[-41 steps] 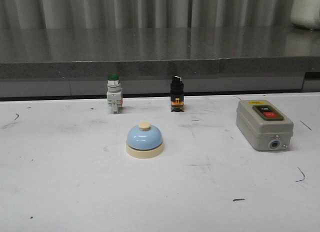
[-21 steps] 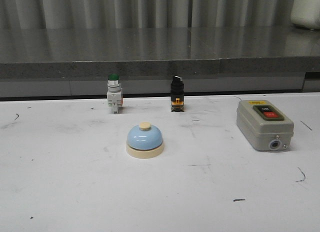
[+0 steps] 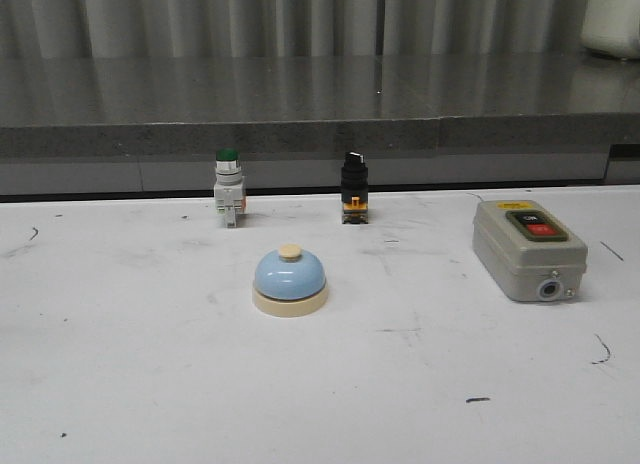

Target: Place and press bell with both arms

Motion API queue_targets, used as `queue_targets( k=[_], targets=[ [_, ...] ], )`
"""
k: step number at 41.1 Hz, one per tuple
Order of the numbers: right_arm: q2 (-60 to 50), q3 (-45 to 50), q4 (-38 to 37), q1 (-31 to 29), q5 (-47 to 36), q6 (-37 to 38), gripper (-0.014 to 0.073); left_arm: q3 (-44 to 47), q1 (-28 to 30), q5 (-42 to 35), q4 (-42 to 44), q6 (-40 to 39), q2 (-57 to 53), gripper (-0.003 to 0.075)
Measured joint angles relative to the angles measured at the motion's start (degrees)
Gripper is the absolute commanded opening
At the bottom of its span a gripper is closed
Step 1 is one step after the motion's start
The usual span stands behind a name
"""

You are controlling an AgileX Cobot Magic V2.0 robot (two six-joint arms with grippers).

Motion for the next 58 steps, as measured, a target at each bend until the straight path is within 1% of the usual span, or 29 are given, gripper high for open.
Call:
queue_targets(
  k=[4,11,58],
  targets=[
    [0.0,0.0,0.0,0.0,0.0,0.0,-0.0068,2.6,0.9,-1.1,-0.4,0.0,-2.9,-0.0020],
    [0.0,0.0,0.0,0.0,0.0,0.0,-0.0068,2.6,0.9,-4.0,-0.5,0.0,-4.8,-0.0020],
    [-0.1,0.0,0.0,0.0,0.1,0.0,-0.0068,2.6,0.9,-4.1,-0.4,0.0,-4.8,-0.0020]
  ],
)
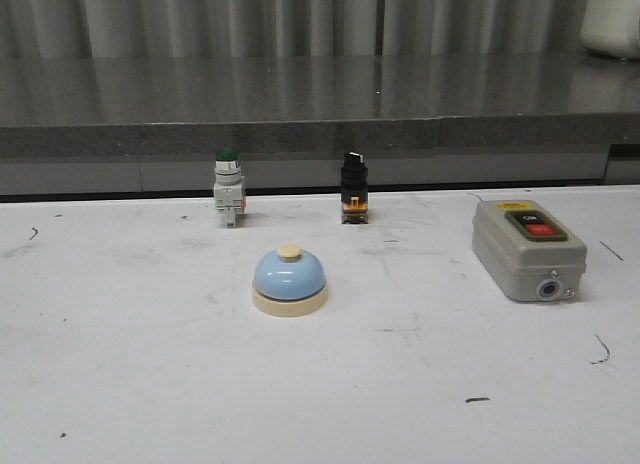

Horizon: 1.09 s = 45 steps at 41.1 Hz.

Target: Place and press bell with both arms

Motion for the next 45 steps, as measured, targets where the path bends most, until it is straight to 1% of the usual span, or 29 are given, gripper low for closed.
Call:
queue_targets(
  k=[4,8,16,20,23,28,33,41,45],
  targets=[
    [-1.5,1.5,-0.6,-1.0,-1.3,0.0,-0.0068,0.0,0.0,0.0,0.0,0.0,0.0,-0.0020],
    [-5.5,6.1,-1.5,-4.9,-5.8,0.0,-0.0068,0.0,0.0,0.0,0.0,0.0,0.0,-0.0020],
    [-20.5,22.3,-2.5,-16.1,-20.2,0.0,-0.0068,0.0,0.0,0.0,0.0,0.0,0.0,-0.0020],
    [-27.5,30.4,-2.5,-20.1,-26.2,0.0,-0.0068,0.0,0.0,0.0,0.0,0.0,0.0,-0.0020],
    [-31.0,35.5,-2.5,-22.1,-30.0,0.0,-0.0068,0.0,0.0,0.0,0.0,0.0,0.0,-0.0020],
    [-35.1,42.0,-2.5,-24.2,-36.1,0.0,-0.0068,0.0,0.0,0.0,0.0,0.0,0.0,-0.0020],
    [-35.7,46.5,-2.5,-25.5,-41.3,0.0,-0.0068,0.0,0.0,0.0,0.0,0.0,0.0,-0.0020],
    [-35.8,47.3,-2.5,-26.3,-44.1,0.0,-0.0068,0.0,0.0,0.0,0.0,0.0,0.0,-0.0020],
    [-35.8,47.3,0.1,-26.3,-44.4,0.0,-0.0068,0.0,0.0,0.0,0.0,0.0,0.0,-0.0020]
  ],
)
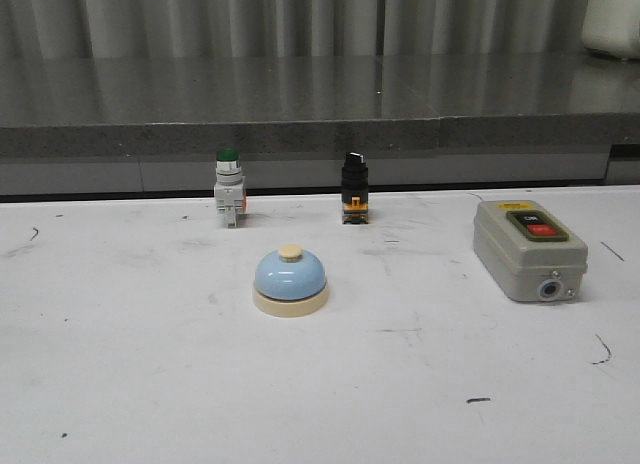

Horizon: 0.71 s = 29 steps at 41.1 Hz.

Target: Place and press bell with both arms

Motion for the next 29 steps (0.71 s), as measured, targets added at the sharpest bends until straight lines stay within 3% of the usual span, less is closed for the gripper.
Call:
queue_targets(
  k=[29],
  targets=[
    [0.0,0.0,1.9,0.0,-0.2,0.1,-0.0068,0.0,0.0,0.0,0.0,0.0,0.0,-0.0020]
  ],
)
